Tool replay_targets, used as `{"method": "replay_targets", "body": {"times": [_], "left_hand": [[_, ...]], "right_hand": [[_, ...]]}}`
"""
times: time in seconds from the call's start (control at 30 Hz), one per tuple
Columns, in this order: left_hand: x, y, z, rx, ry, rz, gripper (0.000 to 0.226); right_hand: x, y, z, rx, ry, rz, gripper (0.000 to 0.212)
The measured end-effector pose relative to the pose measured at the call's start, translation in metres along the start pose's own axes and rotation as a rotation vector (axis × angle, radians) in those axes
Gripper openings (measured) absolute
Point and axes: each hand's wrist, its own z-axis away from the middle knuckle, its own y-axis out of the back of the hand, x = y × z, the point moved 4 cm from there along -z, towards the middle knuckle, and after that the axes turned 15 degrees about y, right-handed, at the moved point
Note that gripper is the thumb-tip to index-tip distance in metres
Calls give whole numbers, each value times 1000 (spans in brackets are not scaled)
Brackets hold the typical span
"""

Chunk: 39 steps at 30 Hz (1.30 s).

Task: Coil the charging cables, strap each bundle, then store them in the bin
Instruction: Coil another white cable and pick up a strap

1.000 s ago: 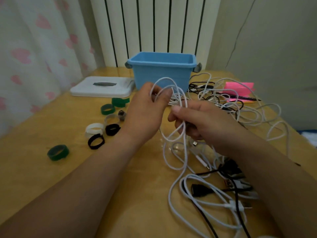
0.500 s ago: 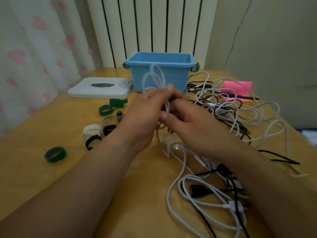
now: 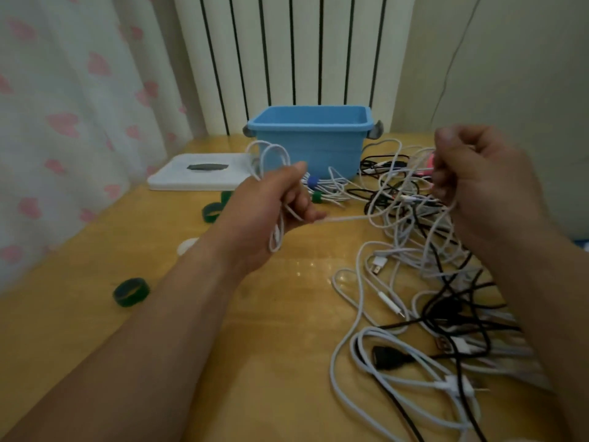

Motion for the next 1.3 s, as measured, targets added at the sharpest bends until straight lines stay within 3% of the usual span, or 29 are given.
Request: {"method": "replay_targets", "body": {"times": [0.1,0.2,0.33,0.5,0.63,0.8,1.0,1.2,1.3], "left_hand": [[-6,-16,5,50,-82,-361,41],[-7,-34,15,-21,-114,-504,38],[-9,-58,25,-213,-175,-549,19],[-12,-45,18,-114,-236,-678,22],[-9,-43,19,-150,-223,-502,19],[-21,-43,21,-246,61,-470,41],[-17,-26,7,-53,83,180,43],[-26,-34,0,-75,89,123,57],[-21,-30,3,-18,61,155,47]], "right_hand": [[2,-17,9,-161,-91,-85,10],[3,-38,23,-296,-117,-144,8],[3,-44,26,-245,-163,-342,10],[-3,-38,18,-208,-227,-503,9],[1,-33,12,-163,-273,-604,11],[6,-29,11,-137,-284,-574,11],[-5,-41,26,-200,-155,-186,24],[-8,-66,47,-360,-108,-146,23],[-2,-59,43,-330,-86,-65,29]]}}
